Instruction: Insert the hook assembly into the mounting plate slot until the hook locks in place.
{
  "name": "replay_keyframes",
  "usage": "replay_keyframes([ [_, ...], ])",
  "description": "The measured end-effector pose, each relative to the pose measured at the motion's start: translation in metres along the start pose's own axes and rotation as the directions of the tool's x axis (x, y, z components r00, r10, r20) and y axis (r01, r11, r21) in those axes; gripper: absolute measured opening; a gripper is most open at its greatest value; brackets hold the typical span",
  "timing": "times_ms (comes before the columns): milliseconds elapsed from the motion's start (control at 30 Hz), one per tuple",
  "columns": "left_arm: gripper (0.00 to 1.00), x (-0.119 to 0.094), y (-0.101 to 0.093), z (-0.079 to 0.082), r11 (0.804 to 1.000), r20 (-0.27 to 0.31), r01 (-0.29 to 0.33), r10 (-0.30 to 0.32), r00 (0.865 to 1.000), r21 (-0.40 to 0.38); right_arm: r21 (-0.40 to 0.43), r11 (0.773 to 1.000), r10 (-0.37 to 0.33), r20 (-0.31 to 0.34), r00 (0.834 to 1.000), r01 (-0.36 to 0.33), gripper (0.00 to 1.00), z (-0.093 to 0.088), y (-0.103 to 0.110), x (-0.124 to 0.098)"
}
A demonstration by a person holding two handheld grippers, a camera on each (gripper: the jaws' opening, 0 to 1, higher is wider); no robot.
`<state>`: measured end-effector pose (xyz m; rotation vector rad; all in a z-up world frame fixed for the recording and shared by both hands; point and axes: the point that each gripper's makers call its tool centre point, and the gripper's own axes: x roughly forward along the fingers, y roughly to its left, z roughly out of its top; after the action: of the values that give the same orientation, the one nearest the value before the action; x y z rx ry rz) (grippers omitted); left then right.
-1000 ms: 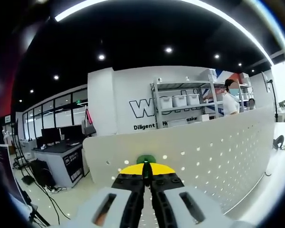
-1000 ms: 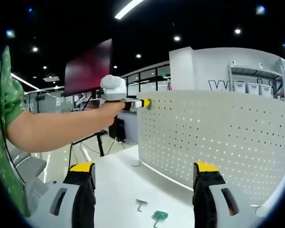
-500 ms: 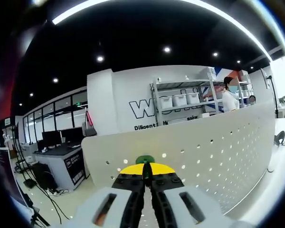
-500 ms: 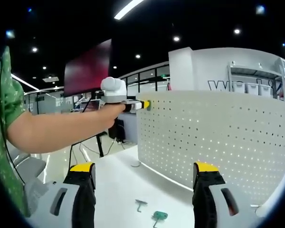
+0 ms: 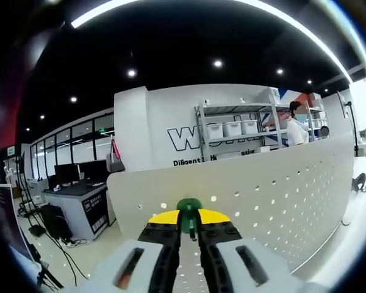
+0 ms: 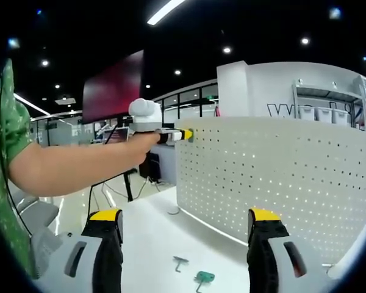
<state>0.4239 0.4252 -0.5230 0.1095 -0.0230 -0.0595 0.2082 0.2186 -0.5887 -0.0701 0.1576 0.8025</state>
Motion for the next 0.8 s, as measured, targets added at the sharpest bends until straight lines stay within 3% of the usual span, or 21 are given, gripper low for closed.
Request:
replay_keyframes([
  [800,0.21,-0.011,-0.002,-0.006,1.000,-0.013,0.006,-0.006,1.000,-0.012,-0.013,1.000,0.003,0.005,1.000,-0.003,0.86,0.005,0.004,-0.002],
])
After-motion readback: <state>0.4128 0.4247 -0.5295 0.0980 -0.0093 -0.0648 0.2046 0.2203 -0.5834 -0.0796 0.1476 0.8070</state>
